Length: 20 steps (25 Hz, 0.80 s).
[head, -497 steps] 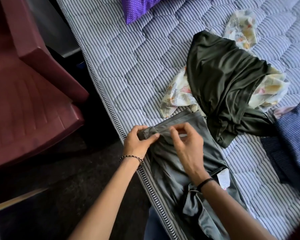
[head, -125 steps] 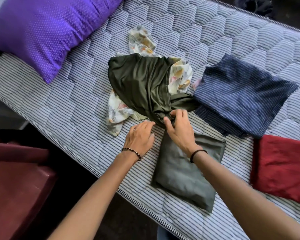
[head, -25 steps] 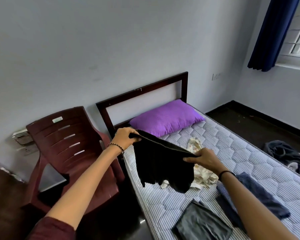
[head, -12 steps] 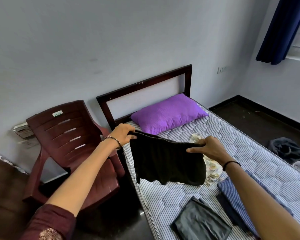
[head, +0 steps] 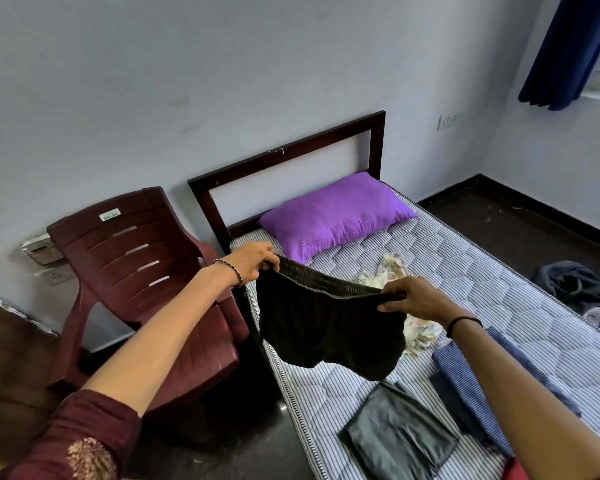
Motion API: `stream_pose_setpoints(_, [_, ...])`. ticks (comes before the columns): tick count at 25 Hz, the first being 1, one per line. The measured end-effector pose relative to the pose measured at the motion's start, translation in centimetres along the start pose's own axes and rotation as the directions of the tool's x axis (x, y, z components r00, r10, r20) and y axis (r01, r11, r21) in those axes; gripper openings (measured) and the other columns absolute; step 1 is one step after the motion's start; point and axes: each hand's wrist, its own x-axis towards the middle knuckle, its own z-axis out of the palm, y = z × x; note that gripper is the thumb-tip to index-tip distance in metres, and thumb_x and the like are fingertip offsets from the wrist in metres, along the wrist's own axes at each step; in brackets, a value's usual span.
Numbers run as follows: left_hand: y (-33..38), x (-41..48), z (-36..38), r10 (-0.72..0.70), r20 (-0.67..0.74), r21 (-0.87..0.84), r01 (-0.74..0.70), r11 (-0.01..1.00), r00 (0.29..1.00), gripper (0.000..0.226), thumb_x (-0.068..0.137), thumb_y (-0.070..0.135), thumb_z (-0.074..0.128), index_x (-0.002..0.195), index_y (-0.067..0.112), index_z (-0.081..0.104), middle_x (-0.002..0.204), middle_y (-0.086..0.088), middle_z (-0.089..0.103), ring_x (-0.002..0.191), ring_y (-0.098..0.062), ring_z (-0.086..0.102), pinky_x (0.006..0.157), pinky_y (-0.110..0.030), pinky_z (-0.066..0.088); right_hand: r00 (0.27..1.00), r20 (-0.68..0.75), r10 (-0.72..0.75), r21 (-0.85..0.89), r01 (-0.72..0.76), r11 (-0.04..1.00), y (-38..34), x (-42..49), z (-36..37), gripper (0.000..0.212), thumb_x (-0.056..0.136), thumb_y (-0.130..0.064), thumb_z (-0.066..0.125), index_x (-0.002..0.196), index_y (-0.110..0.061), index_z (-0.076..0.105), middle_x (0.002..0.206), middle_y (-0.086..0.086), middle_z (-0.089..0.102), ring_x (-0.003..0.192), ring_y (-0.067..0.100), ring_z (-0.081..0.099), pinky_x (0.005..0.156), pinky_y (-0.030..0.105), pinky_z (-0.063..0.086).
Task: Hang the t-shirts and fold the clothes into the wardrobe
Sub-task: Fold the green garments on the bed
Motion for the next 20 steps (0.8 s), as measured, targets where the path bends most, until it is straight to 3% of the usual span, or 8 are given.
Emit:
stream_pose_setpoints(2, [0.1,0.3,0.2,0.002,0.046,0.052,-0.004,0.999,0.999,0.036,0.080,-0.016,0.053,0.098,0.008,0.073,0.086,-0.002,0.045,0.081,-0.021,0.048,0.073,-0.039,0.045,0.999,0.041,0.013,-0.023,-0.012,1.000,0.3,0.3,0.2,0.014,0.087,-0.033,0.081,0.084,-0.020,0.076,0.079,0.007,0.073,0.071,0.019,0.066,0.058,0.012,0.046])
stream_pose_setpoints(5, [0.4,0.4,0.2,-0.024,0.123,0.118,0.009,0.993,0.992,0.036,0.080,-0.015,0.051,0.105,0.005,0.068,0.096,-0.012,0.050,0.091,-0.028,0.052,0.073,-0.033,0.039,0.999,-0.006,0.045,-0.057,-0.045,0.997,0.9,0.6,0.6,0.056,0.078,-0.054,0.082,0.069,0.000,0.067,0.058,0.004,0.054,0.055,0.017,0.047,0.049,0.020,0.036])
stream_pose_setpoints(9, [0.4,-0.3,0.4,-0.053,0.176,0.131,0.030,0.991,0.983,0.017,0.078,-0.003,0.053,0.087,0.002,0.066,0.096,-0.013,0.059,0.089,-0.027,0.055,0.069,-0.025,0.033,0.976,-0.213,0.043,-0.052,-0.056,0.997,1.7,0.4,0.5,0.075,0.062,-0.076,0.076,0.049,-0.011,0.044,0.044,-0.005,0.034,0.044,0.013,0.030,0.048,0.032,0.025])
stream_pose_setpoints(10, [0.5,-0.5,0.6,-0.043,0.171,0.119,0.022,0.993,0.984,0.007,0.075,0.004,0.054,0.076,0.003,0.061,0.091,-0.013,0.059,0.082,-0.028,0.055,0.066,-0.026,0.034,0.967,-0.252,0.042,-0.057,-0.058,0.997,1.8,0.3,0.5,0.079,0.061,-0.080,0.074,0.049,-0.008,0.045,0.044,-0.005,0.036,0.043,0.012,0.032,0.048,0.033,0.027])
stream_pose_setpoints(13, [0.7,-0.8,1.3,-0.074,0.143,0.085,0.062,0.994,0.987,0.035,0.079,0.041,0.059,0.071,0.008,0.055,0.083,-0.006,0.055,0.073,-0.023,0.051,0.065,-0.034,0.042,0.939,-0.341,0.052,-0.103,-0.093,0.990,1.9,0.1,0.4,0.079,0.065,-0.081,0.071,0.055,-0.005,0.055,0.046,-0.005,0.041,0.043,0.012,0.038,0.046,0.030,0.030])
stream_pose_setpoints(16, [0.8,-0.6,2.1,-0.166,-0.035,-0.160,0.159,0.974,0.985,0.031,0.086,0.034,0.071,0.076,0.008,0.057,0.078,-0.003,0.056,0.073,-0.019,0.053,0.069,-0.034,0.044,0.925,-0.359,0.121,0.059,-0.107,0.993,1.9,-0.3,0.4,0.067,0.065,-0.071,0.081,0.055,-0.014,0.048,0.048,-0.006,0.041,0.044,0.010,0.040,0.047,0.027,0.031])
stream_pose_setpoints(18, [1.3,-0.5,2.4,-0.289,-0.109,-0.393,0.225,0.892,0.951,0.027,0.083,0.023,0.074,0.072,0.010,0.053,0.068,0.000,0.053,0.065,-0.015,0.048,0.065,-0.032,0.040,0.924,-0.341,0.170,0.151,-0.124,0.981,1.7,-0.6,0.5,0.063,0.062,-0.067,0.086,0.060,-0.016,0.049,0.053,-0.005,0.047,0.048,0.009,0.047,0.048,0.025,0.035])
stream_pose_setpoints(20, [1.8,-0.5,2.2,-0.365,-0.068,-0.604,0.253,0.756,0.928,0.025,0.080,0.012,0.073,0.074,0.017,0.050,0.066,0.006,0.053,0.063,-0.011,0.048,0.064,-0.029,0.040,0.941,-0.276,0.194,0.304,-0.106,0.947,1.5,-0.8,0.3,0.056,0.063,-0.056,0.092,0.069,-0.016,0.053,0.062,-0.002,0.060,0.058,0.012,0.059,0.052,0.025,0.044])
